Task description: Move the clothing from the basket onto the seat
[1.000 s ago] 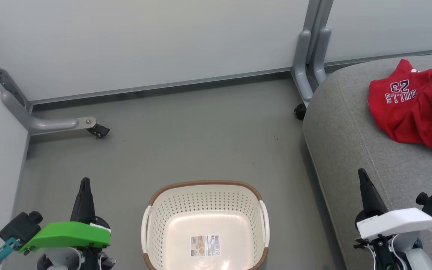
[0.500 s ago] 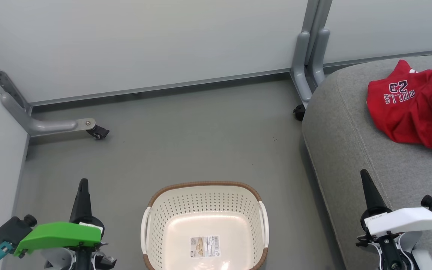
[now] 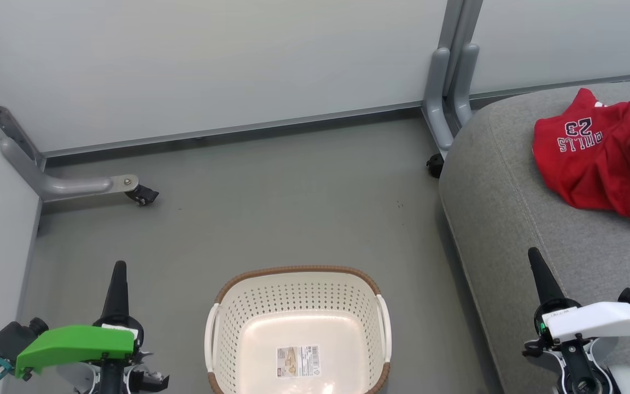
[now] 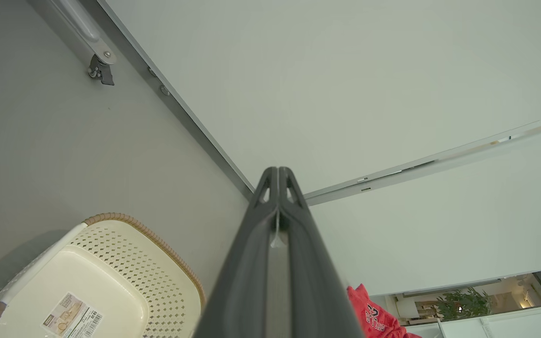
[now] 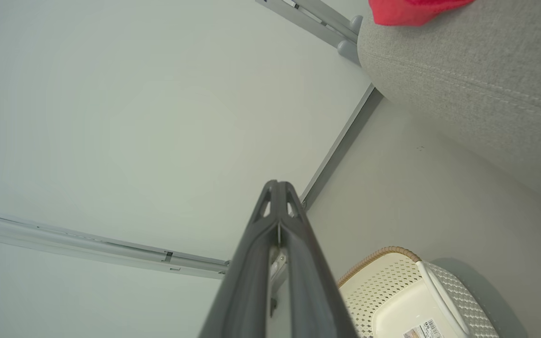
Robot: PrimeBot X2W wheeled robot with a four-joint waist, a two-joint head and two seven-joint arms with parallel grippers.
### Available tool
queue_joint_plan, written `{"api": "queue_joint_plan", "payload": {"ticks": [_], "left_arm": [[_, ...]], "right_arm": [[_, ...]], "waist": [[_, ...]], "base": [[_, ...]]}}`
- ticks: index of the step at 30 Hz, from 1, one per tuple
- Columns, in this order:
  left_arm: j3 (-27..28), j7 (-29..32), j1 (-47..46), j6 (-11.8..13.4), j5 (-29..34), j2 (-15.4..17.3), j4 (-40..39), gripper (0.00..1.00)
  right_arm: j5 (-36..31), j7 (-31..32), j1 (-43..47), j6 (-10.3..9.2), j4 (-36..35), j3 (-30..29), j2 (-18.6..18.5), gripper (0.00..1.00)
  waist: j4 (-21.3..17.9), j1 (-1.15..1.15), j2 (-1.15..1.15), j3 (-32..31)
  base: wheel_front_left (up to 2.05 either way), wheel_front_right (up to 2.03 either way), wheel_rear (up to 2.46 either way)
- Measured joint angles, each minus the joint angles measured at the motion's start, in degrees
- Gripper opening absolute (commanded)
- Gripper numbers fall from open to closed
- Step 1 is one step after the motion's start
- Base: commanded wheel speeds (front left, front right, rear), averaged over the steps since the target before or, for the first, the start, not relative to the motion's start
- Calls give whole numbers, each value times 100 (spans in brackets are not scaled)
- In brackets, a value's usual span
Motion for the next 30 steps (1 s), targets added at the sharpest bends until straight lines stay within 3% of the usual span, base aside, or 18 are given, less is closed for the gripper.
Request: {"api": "queue_joint_plan", "payload": {"ticks": [30], "left_arm": [[183, 398, -59, -89, -1504, 1, -4, 0]], "right_arm": [[1448, 415, -62, 0, 66, -183, -4, 0]], "waist": [[-40, 0, 0, -54]], "base": [[0, 0, 0]]}}
